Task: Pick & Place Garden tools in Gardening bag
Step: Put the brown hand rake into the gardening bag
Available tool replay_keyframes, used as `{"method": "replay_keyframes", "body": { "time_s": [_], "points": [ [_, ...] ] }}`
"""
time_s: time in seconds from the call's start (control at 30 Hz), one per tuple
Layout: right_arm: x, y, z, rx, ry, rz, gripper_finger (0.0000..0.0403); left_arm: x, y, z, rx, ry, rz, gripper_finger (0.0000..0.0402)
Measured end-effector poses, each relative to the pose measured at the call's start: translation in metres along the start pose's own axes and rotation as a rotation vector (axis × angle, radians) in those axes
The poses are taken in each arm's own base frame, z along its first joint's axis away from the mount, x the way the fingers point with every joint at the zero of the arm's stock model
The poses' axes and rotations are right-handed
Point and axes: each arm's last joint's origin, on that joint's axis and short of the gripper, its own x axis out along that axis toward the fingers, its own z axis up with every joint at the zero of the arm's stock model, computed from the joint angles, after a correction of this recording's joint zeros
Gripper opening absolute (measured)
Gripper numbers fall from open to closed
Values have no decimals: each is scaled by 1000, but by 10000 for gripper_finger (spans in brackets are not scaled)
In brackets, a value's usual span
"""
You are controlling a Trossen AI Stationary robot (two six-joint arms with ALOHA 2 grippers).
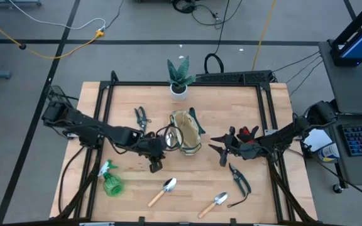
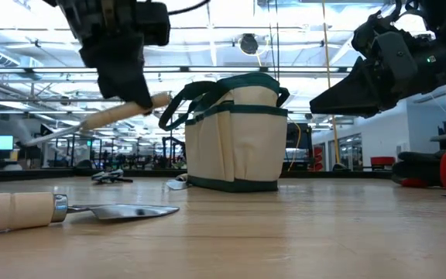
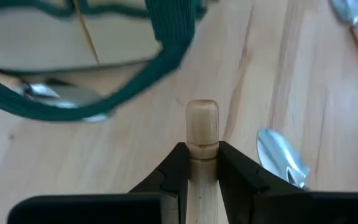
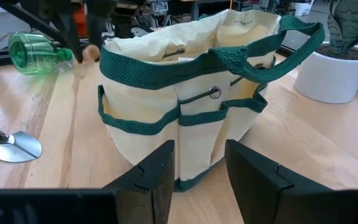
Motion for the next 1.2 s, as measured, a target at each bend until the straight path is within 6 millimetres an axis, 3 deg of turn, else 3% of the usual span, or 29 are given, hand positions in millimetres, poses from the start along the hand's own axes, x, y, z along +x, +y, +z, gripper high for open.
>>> {"method": "replay_keyframes", "body": {
  "time_s": [0.2,0.4,0.6,0.83,1.03,1.2],
  "points": [
    [0,0,0,0,0,0,134,-17,-6,14,45,-162,-62,64],
    [0,0,0,3,0,0,134,-21,-12,27,141,-305,-121,64],
    [0,0,0,3,-1,0,134,-24,-4,40,182,-394,-117,64],
    [0,0,0,1,-1,-1,134,-34,-4,59,486,-499,-152,64],
    [0,0,0,0,0,0,134,-58,-9,83,680,-543,-86,64],
    [0,0,0,1,-1,0,134,-69,-1,97,820,-554,-5,64]
  ]
}}
